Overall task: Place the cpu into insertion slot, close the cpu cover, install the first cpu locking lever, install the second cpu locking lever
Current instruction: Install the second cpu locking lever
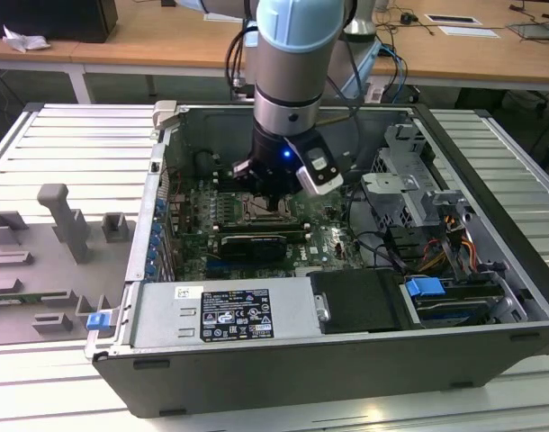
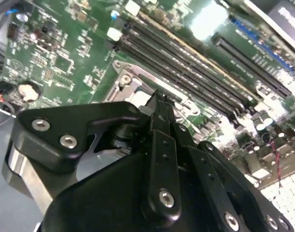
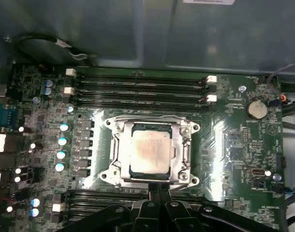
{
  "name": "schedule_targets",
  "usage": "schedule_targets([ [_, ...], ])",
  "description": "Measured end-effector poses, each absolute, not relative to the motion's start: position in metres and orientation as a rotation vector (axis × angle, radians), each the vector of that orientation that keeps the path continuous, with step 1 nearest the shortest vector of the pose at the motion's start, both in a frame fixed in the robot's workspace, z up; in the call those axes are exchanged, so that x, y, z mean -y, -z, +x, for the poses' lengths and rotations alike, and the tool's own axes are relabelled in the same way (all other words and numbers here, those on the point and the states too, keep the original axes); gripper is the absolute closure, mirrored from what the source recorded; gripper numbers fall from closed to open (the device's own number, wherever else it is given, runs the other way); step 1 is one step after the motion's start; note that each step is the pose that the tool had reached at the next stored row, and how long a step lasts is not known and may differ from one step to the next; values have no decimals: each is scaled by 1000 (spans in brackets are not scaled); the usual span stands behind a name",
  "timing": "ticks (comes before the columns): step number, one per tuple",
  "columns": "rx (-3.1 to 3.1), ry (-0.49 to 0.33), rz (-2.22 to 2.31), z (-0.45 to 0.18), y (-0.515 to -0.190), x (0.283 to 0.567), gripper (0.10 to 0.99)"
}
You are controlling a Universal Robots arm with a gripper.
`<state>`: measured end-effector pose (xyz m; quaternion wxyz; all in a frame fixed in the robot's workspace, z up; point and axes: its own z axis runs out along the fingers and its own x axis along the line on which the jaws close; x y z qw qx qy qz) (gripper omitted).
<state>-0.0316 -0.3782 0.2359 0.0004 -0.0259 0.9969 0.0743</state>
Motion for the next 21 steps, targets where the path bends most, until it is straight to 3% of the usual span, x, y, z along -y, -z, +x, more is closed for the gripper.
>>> schedule_targets([
  [9,-3131,-237,-81,-49,-224,381,980],
  [21,-3123,-315,-84,-66,-211,389,980],
])
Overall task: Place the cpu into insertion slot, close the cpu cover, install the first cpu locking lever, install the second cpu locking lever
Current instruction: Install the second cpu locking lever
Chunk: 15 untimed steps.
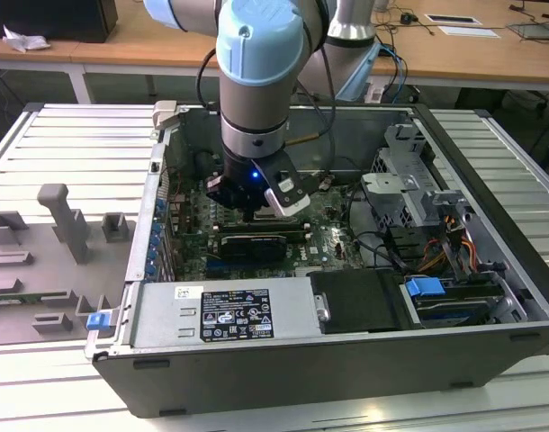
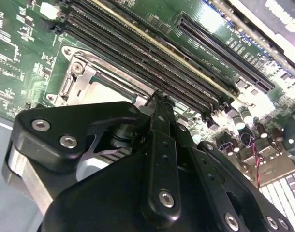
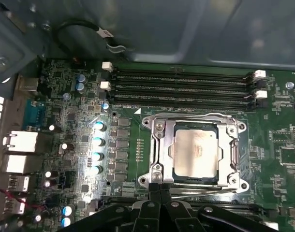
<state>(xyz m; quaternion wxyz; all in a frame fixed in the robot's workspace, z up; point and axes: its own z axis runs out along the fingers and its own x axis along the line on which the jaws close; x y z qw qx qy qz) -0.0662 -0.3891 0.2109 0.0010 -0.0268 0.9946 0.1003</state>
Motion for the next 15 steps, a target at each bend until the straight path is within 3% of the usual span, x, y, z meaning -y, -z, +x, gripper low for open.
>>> schedule_targets([
  [7,-3103,-452,-85,-73,-207,404,980],
  [15,-3093,-506,-85,-74,-198,406,980],
])
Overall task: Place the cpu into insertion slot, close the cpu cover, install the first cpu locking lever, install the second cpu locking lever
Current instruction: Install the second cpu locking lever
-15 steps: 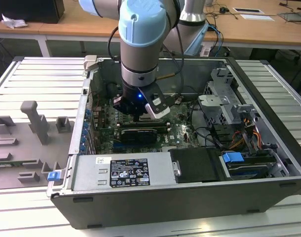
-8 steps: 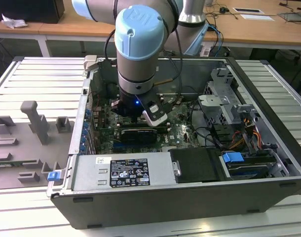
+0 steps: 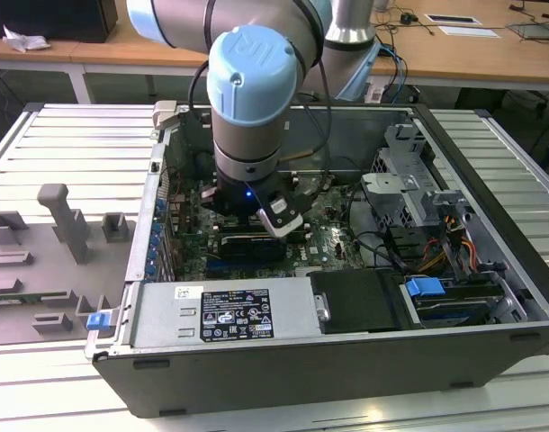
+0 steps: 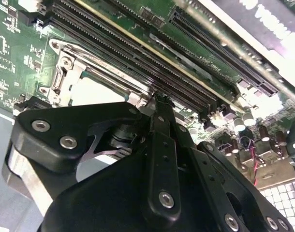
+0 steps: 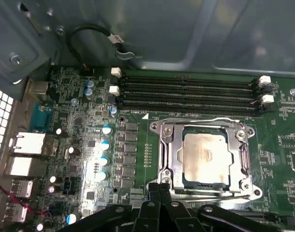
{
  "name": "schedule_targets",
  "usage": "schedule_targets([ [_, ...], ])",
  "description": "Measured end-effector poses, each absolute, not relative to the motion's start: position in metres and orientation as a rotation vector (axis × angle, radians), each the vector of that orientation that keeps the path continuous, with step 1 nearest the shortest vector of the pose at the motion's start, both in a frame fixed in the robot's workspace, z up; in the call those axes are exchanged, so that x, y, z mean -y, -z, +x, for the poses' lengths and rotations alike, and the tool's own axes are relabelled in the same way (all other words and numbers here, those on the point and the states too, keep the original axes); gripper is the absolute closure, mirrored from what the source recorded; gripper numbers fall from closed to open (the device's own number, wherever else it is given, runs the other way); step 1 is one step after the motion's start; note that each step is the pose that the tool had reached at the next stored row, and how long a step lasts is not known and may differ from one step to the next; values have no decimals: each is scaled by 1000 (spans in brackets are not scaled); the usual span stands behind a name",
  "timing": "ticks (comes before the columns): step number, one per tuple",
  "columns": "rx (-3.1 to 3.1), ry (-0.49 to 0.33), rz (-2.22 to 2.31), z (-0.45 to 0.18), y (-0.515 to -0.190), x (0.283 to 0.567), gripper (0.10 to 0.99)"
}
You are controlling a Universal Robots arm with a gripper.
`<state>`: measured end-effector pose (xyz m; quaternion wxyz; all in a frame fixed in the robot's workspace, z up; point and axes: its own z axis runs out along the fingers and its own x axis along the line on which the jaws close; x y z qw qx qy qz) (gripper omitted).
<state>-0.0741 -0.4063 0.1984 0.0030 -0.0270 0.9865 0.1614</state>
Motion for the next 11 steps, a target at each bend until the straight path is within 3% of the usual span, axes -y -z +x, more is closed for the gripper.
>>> schedule_targets([
  [7,-3090,-527,-86,-76,-195,407,980],
  [11,-3090,-527,-86,-76,-217,407,980],
])
